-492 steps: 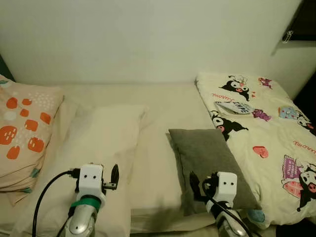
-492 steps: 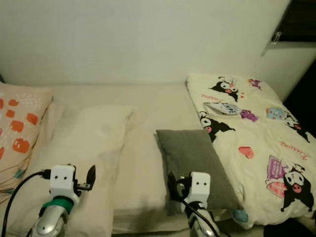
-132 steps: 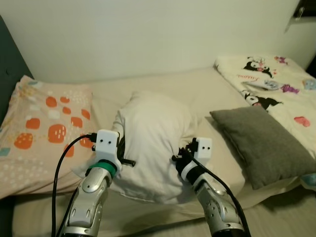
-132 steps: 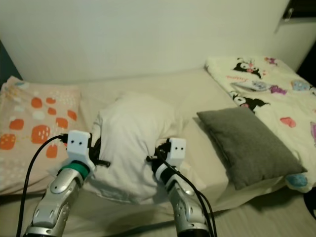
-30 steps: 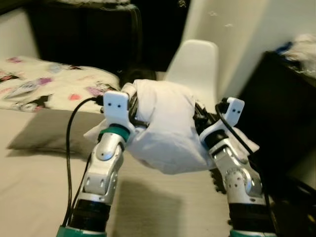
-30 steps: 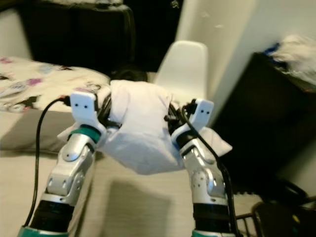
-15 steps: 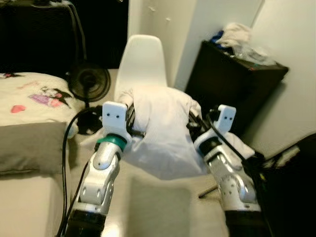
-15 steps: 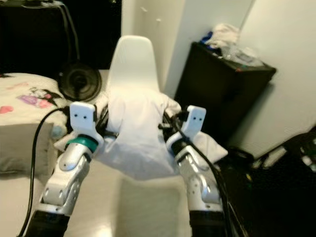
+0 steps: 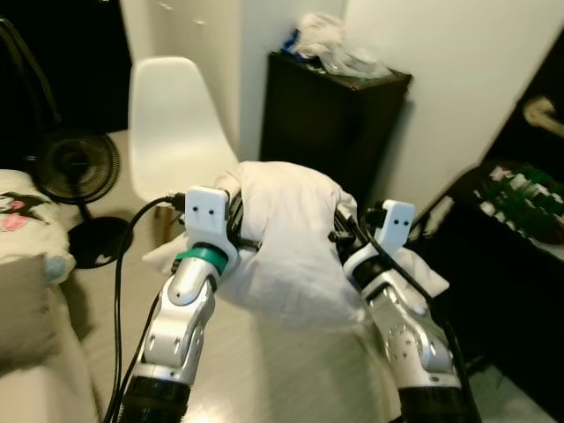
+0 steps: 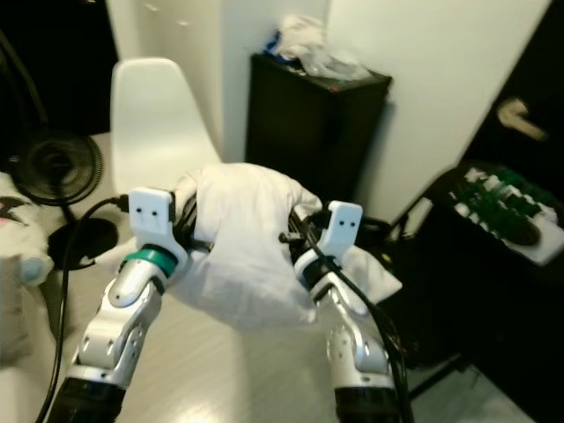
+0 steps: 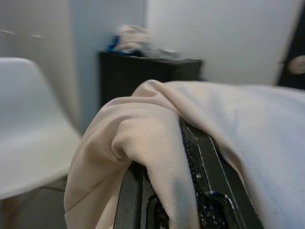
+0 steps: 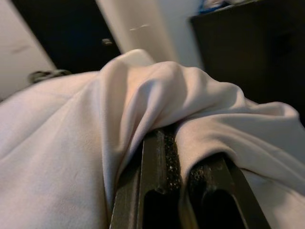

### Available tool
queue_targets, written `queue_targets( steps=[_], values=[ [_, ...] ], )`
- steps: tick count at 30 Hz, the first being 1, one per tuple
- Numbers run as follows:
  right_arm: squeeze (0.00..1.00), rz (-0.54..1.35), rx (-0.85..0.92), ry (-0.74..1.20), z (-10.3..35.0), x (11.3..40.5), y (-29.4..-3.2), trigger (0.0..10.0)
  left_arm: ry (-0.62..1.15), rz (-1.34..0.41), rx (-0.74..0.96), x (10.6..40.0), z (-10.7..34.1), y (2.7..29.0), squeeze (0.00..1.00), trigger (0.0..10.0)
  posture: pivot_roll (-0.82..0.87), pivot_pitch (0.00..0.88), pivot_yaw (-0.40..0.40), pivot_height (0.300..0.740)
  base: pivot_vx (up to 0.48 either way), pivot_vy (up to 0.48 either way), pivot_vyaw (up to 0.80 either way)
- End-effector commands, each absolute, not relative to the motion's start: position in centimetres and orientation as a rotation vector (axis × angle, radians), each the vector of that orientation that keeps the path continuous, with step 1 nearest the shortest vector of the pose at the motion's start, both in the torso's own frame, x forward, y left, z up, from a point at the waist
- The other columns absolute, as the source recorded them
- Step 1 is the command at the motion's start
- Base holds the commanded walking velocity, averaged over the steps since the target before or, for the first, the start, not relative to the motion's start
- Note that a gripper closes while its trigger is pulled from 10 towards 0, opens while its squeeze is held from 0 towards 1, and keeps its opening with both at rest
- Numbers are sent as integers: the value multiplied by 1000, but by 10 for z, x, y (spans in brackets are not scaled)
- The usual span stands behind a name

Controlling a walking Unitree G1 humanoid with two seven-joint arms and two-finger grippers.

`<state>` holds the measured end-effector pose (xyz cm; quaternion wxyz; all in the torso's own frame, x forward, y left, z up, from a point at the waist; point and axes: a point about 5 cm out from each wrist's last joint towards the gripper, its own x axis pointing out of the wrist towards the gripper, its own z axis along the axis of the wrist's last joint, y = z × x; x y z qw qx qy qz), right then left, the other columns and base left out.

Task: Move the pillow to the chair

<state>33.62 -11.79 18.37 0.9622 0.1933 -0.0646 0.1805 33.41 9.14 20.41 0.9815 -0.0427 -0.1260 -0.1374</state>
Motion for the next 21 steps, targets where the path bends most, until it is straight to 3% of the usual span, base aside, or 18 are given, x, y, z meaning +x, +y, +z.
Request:
queue_targets(
  steps=[1, 11, 13, 21],
  values=[
    [0, 458, 381, -233, 205, 334, -100, 10000, -283, -365, -88, 332, 211, 75, 0, 10000, -38, 0, 30, 740, 0, 0, -800],
    [0, 482, 318, -218, 199, 334, -91, 10000, -241, -328, -70, 336, 202, 75, 0, 10000, -44, 0, 18, 740, 0, 0, -800],
    [0, 448, 333, -246, 208, 340, -97, 10000, -237, -314, -76, 342, 204, 75, 0, 10000, -60, 0, 53, 740, 0, 0, -800],
    [0, 422, 332, -256, 211, 341, -105, 10000, -274, -259, -105, 344, 212, 86, 0, 10000, -37, 0, 60, 740, 0, 0, -800]
  ],
)
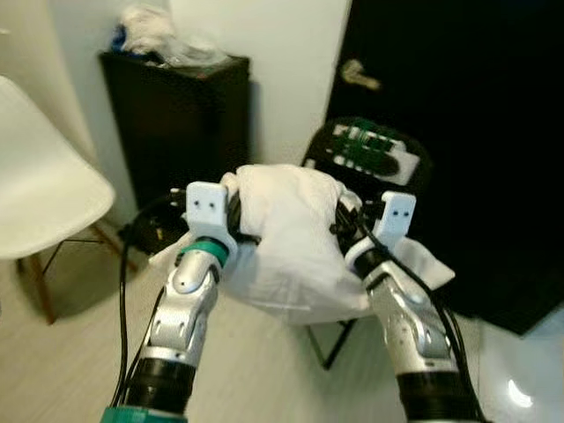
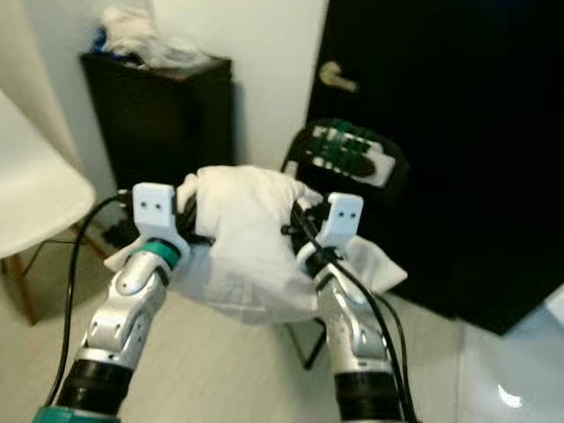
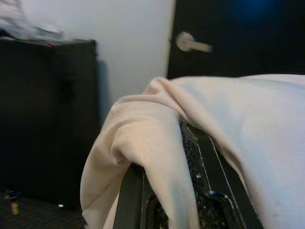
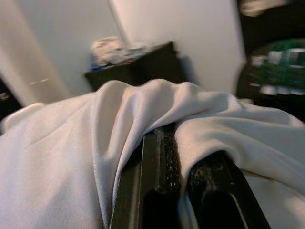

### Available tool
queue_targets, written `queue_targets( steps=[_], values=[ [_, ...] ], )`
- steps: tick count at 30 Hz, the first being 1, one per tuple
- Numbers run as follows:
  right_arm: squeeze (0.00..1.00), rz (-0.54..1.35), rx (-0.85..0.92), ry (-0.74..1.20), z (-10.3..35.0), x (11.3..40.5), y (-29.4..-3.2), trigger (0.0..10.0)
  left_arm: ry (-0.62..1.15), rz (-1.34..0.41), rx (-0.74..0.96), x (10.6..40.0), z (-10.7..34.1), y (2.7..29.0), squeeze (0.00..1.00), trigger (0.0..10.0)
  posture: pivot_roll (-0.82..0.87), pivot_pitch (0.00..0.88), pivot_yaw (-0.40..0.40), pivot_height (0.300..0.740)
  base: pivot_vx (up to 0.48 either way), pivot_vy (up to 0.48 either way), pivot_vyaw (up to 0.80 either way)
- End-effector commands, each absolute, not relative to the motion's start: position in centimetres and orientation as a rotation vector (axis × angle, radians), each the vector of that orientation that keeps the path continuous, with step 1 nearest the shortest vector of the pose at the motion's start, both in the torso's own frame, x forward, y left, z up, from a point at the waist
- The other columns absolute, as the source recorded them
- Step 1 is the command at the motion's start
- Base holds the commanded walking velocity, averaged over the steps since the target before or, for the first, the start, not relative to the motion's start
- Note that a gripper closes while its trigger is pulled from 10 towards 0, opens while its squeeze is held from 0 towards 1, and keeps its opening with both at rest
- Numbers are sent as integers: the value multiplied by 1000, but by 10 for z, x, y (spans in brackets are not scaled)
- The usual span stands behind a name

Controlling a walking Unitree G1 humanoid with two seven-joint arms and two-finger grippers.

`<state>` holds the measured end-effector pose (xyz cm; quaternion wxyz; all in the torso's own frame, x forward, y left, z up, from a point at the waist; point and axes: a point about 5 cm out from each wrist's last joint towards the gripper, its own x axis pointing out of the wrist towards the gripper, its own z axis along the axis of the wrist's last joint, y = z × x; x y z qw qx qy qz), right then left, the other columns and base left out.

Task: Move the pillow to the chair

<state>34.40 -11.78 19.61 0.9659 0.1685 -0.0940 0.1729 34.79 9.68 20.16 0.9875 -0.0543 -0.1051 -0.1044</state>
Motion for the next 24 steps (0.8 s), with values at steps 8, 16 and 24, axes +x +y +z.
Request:
queue_targets(
  steps=[8, 16, 24],
  values=[
    [0, 413, 345, -268, 210, 338, -99, 10000, -314, -239, -186, 334, 212, 89, 0, 10000, -68, 0, 48, 740, 0, 0, -800],
    [0, 421, 356, -226, 208, 350, -97, 10000, -286, -179, -107, 343, 208, 96, 0, 10000, -38, 0, -17, 740, 0, 0, -200],
    [0, 454, 377, -211, 201, 346, -86, 10000, -288, -112, -58, 341, 205, 119, 0, 10000, -6, 0, -15, 740, 31, 0, 0]
  ],
)
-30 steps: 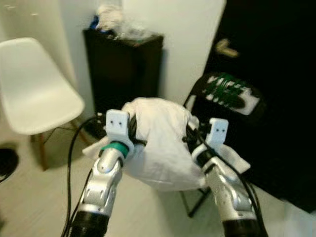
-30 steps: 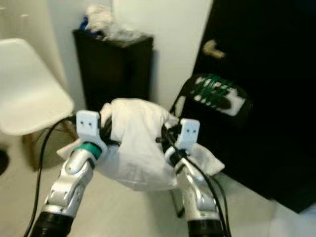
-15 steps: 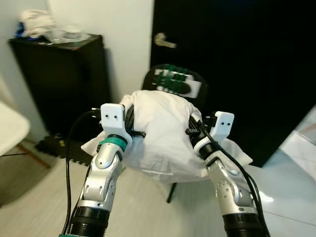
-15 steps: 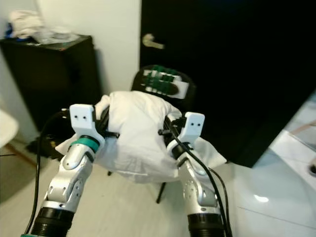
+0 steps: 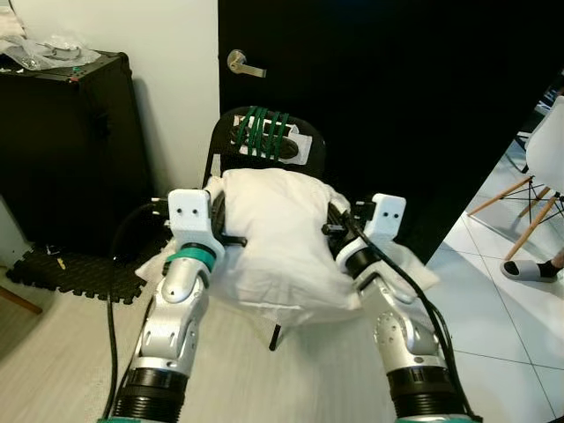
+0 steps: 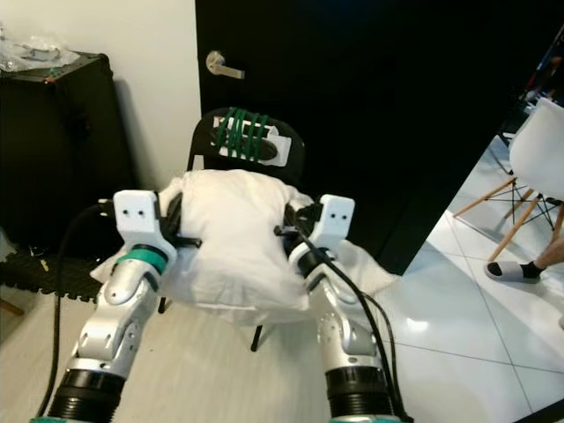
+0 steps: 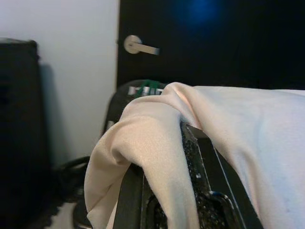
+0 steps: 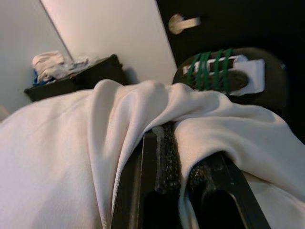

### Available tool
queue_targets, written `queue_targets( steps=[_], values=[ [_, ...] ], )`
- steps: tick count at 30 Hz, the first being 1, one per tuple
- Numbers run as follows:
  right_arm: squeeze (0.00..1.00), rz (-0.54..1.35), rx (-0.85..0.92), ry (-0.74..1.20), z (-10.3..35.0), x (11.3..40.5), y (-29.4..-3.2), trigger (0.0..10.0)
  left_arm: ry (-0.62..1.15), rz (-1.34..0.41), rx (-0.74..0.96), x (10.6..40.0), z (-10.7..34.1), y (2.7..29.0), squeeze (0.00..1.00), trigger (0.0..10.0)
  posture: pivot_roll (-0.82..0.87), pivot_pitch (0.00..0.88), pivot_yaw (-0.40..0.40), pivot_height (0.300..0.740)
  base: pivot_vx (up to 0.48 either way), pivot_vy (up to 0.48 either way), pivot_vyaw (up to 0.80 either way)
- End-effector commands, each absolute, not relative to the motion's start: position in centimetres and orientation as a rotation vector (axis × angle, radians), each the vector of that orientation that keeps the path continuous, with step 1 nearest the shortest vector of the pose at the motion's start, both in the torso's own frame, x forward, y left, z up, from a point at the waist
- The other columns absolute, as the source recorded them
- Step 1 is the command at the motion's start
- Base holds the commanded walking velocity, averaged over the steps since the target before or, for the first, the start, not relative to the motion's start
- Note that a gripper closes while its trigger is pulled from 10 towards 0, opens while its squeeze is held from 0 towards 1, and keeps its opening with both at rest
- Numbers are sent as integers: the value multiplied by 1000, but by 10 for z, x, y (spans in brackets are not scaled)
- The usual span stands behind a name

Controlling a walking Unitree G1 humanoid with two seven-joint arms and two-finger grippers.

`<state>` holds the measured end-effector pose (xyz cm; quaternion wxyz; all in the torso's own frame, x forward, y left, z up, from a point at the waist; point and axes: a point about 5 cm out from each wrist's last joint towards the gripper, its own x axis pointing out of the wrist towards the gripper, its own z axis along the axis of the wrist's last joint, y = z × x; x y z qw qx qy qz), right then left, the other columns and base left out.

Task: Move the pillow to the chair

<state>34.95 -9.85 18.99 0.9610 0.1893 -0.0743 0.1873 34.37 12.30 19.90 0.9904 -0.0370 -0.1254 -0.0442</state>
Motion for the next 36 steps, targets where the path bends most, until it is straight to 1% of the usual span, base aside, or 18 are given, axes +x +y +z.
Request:
queue_targets(
  steps=[1, 8, 17, 29, 36],
  values=[
    [0, 454, 377, -211, 201, 346, -86, 10000, -288, -112, -58, 341, 205, 119, 0, 10000, -6, 0, -15, 740, 247, 0, 0],
    [0, 455, 393, -199, 195, 344, -82, 10000, -284, -118, -62, 338, 203, 119, 0, 10000, 6, 0, -1, 740, 312, 0, 0],
    [0, 441, 387, -198, 194, 342, -91, 10000, -289, -133, -76, 339, 205, 112, 0, 10000, -8, 0, 0, 740, 341, 0, 0],
    [0, 437, 370, -190, 190, 338, -94, 10000, -278, -149, -65, 342, 203, 109, 0, 10000, -31, 0, 1, 740, 330, 0, -800],
    [0, 431, 351, -180, 189, 338, -95, 10000, -267, -152, -65, 344, 202, 107, 0, 10000, -35, 0, 0, 740, 313, 0, 0]
  ],
)
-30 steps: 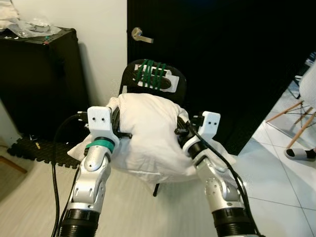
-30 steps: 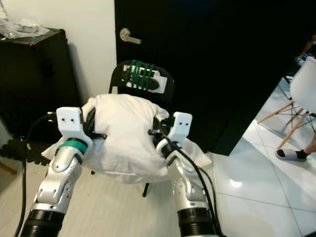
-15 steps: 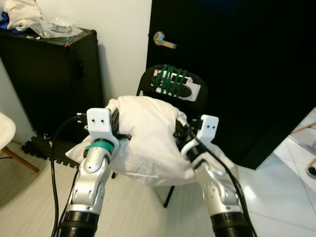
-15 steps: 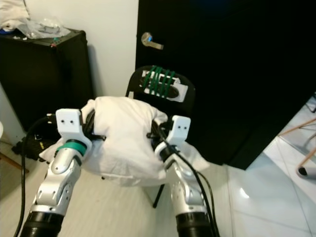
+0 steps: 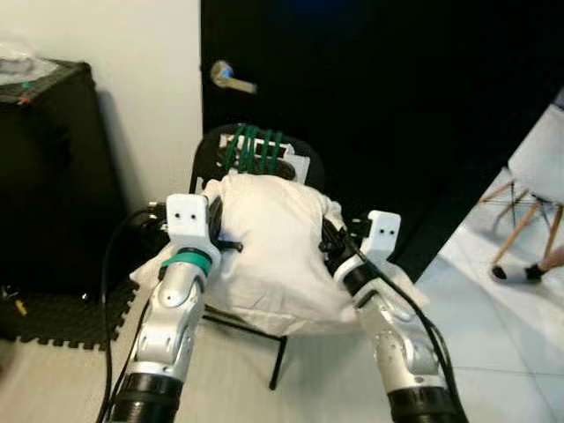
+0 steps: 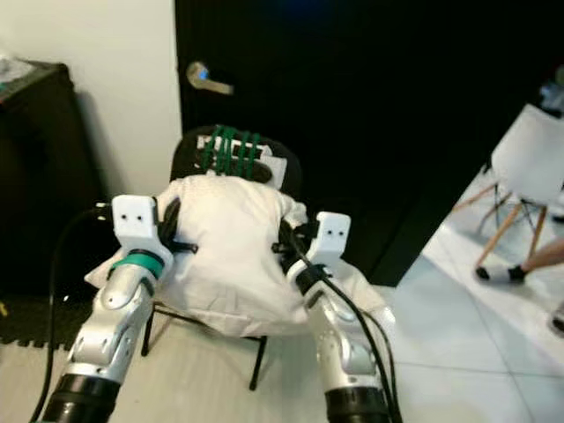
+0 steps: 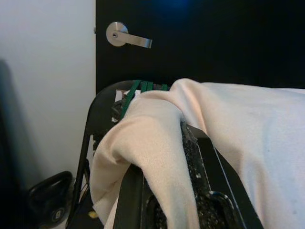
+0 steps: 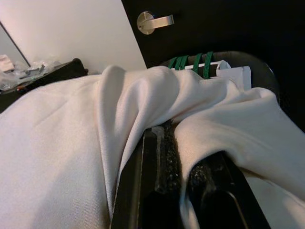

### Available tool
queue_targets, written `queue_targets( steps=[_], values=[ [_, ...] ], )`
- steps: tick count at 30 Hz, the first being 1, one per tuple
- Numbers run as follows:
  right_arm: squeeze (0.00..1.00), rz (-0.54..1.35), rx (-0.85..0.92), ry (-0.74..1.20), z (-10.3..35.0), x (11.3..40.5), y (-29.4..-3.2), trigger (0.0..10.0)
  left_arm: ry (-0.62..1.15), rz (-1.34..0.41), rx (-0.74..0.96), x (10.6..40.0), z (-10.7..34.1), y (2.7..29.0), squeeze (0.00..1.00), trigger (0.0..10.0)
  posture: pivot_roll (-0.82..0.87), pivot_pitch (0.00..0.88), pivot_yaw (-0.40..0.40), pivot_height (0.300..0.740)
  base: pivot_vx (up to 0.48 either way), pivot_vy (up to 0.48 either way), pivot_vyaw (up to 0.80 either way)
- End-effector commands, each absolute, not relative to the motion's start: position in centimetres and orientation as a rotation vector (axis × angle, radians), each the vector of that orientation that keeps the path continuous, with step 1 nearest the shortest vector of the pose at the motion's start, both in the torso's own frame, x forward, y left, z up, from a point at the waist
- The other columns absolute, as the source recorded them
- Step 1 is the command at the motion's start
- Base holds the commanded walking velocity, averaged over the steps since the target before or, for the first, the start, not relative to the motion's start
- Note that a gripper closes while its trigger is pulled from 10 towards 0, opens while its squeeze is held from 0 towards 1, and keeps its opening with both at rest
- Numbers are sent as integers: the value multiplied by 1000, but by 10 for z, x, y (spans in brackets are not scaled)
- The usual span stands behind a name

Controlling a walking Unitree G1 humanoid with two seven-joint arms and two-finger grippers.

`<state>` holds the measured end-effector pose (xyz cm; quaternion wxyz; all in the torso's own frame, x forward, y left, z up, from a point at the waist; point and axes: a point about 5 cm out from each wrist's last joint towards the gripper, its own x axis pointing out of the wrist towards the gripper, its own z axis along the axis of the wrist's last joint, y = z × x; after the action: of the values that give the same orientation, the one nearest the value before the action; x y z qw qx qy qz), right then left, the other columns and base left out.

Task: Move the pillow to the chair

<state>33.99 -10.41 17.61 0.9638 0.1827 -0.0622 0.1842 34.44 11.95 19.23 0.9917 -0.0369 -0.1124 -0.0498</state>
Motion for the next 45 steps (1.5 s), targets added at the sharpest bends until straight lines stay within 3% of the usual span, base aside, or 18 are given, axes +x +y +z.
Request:
queue_targets(
  steps=[1, 45],
  values=[
    [0, 430, 350, -181, 189, 339, -95, 10000, -267, -152, -65, 345, 202, 107, 0, 10000, -35, 0, 0, 740, 315, 0, 0],
    [0, 445, 354, -197, 196, 344, -89, 10000, -283, -159, -72, 347, 205, 110, 0, 10000, -34, 0, -2, 740, 336, 0, -57]
  ],
)
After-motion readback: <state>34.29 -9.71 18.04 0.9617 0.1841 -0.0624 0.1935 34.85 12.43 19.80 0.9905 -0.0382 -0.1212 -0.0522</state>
